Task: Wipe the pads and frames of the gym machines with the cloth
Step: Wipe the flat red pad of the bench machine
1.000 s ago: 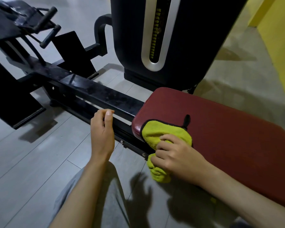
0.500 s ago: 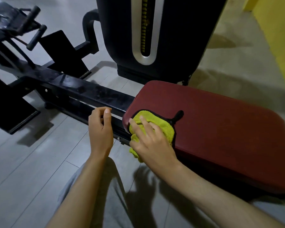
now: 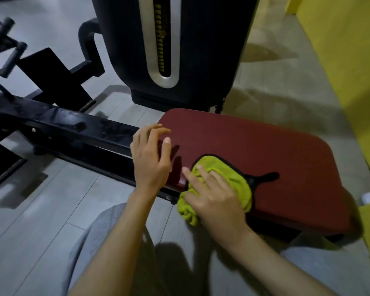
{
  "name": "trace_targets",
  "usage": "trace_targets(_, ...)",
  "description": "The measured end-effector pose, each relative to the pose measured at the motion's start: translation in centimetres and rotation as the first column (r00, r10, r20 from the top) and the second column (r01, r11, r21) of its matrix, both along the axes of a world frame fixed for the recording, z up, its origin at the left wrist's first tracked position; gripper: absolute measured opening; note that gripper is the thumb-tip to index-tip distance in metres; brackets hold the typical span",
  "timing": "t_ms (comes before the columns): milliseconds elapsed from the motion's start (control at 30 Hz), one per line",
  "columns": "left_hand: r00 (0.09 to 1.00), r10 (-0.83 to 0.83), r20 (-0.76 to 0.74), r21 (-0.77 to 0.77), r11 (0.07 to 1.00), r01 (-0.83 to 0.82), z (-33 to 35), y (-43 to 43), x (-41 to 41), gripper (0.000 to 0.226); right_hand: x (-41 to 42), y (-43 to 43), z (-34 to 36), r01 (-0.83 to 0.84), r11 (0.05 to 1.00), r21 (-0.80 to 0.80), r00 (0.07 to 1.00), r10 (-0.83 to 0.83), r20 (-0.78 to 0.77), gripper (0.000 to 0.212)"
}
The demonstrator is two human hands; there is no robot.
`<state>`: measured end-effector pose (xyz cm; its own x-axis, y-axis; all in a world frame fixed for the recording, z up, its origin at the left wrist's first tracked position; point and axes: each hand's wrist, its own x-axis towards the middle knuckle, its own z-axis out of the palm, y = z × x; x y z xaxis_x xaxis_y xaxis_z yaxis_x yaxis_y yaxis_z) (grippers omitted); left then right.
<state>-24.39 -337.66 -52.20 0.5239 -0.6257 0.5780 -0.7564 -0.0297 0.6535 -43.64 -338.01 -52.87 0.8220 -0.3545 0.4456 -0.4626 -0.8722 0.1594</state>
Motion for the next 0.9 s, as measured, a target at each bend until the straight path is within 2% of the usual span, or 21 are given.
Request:
trace_targets(100, 0.997, 0.036, 0.070, 0.016, 0.999, -0.037, -0.4, -0.3, -0.1, 0.028, 1.1, 0.0, -1.0, -0.022, 0.999, -0.027, 0.999, 0.023, 0.029, 0.022)
trace_targets(300, 0.993, 0.073, 0.091, 0.089, 0.993, -0.081, -0.5, -0.4, -0.3, 0.032, -3.2, -0.9, -0.2, -0.067, 0.997, -0.028, 0.992, 0.070, 0.109, 0.027)
trace_targets(467, 0.988, 0.032, 0.148, 0.119, 0.992, -0.049, 0.0, -0.5, -1.2, 0.036, -13.3, -1.9, 0.9, -0.017, 1.000, -0.005, 0.995, 0.018, 0.097, 0.026)
trace_targets(633, 0.975, -0.046, 0.218, 0.108, 0.994, 0.023, 0.8, -1.0, -4.1, 0.036, -23.0, -3.6, 2.3, -0.054, 0.998, 0.014, 0.998, 0.055, -0.025, 0.020)
trace_targets(733, 0.977, -0.050, 0.209, 0.100, 0.995, 0.030, 0.8, -1.4, -4.8, 0.036, -21.2, -3.7, 1.7, -0.075, 0.997, -0.031, 0.996, 0.077, 0.051, 0.020)
trace_targets(833, 0.982, -0.026, 0.185, 0.100, 0.995, 0.008, 0.6, -1.5, -4.7, 0.041, -16.7, -3.0, 0.7, -0.069, 0.992, -0.108, 0.986, 0.084, 0.141, 0.024)
trace_targets(900, 0.978, -0.029, 0.206, 0.108, 0.994, 0.007, 0.5, -1.5, -4.8, 0.040, -13.0, -2.2, 0.1, -0.058, 0.993, -0.103, 0.979, 0.076, 0.187, 0.028)
